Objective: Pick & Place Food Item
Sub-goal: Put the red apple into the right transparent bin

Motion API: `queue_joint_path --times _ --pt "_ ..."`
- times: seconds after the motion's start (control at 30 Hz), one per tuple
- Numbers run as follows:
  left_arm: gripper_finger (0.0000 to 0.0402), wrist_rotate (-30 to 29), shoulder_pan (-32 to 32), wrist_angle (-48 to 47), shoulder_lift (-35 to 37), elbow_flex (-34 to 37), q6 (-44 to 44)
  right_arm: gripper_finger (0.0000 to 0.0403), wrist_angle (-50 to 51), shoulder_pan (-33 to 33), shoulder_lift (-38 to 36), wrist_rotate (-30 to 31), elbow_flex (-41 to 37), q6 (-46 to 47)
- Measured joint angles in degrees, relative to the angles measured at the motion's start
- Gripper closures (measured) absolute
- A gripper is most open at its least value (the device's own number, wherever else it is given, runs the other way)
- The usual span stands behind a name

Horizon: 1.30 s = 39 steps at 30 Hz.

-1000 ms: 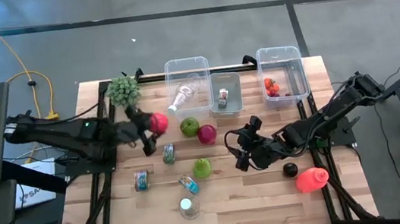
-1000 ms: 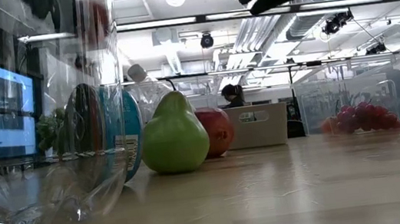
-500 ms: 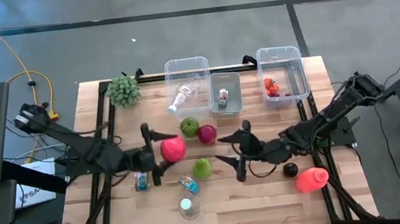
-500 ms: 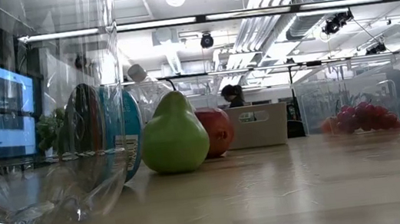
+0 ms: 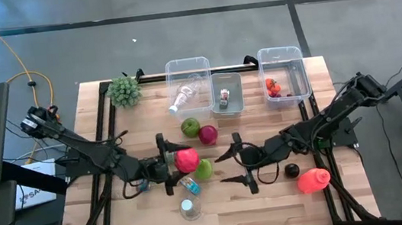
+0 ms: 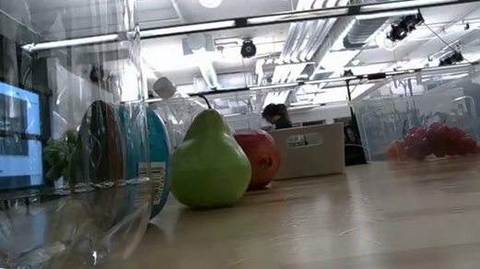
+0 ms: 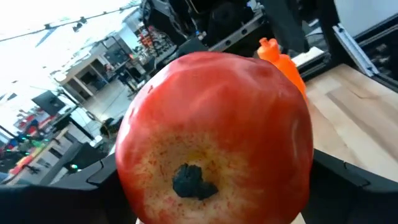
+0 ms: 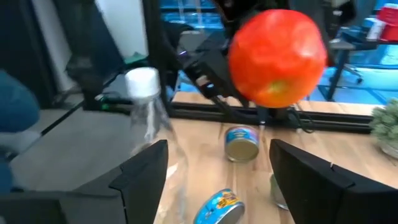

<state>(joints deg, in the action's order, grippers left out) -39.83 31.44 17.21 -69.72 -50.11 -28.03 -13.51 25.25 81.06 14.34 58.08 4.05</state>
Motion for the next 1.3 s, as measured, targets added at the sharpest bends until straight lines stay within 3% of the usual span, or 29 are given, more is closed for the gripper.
queue_joint_path --times 0.2,0.37,0.53,0.6,0.73,0.83,0.9,1.17,1.3 --pt "0.0085 4.53 -0.02 1.05 -0.34 0.02 7.27 0.0096 0.4 -1.25 0.0 -6.02 0.0 -1.92" --pt "0.0085 10.52 -0.02 4.51 0.07 0.02 7.6 0.0074 -4.11 -1.73 0.96 -9.77 0.0 -4.8" --pt "0.0085 20.0 -0.03 5.86 0.95 0.02 11.54 0.0072 -3.78 -2.6 0.96 -8.16 -0.02 -3.14" --pt "0.0085 24.66 -0.54 5.77 1.51 0.02 14.33 0.0074 -3.23 -2.62 0.96 -10.16 -0.02 -0.97" --pt "0.0085 39.65 -2.85 6.04 2.06 0.02 20.68 0.0075 -3.69 -2.46 1.35 -17.6 -0.02 1.8" --pt "0.0085 46.3 -5.13 7.13 2.14 0.02 24.86 0.0075 -6.88 -1.83 2.47 -19.51 -0.02 1.75" --pt "0.0085 48.27 -7.01 7.15 2.15 0.02 27.55 0.0075 -9.95 -1.12 3.51 -16.06 0.07 -0.02" --pt "0.0085 54.52 -13.83 8.24 0.68 0.02 36.85 0.0076 -12.14 2.91 4.78 7.59 0.02 -18.41" --pt "0.0085 54.34 -15.23 11.19 -1.69 0.02 38.99 0.0076 -15.48 4.08 5.3 10.13 0.06 -27.62"
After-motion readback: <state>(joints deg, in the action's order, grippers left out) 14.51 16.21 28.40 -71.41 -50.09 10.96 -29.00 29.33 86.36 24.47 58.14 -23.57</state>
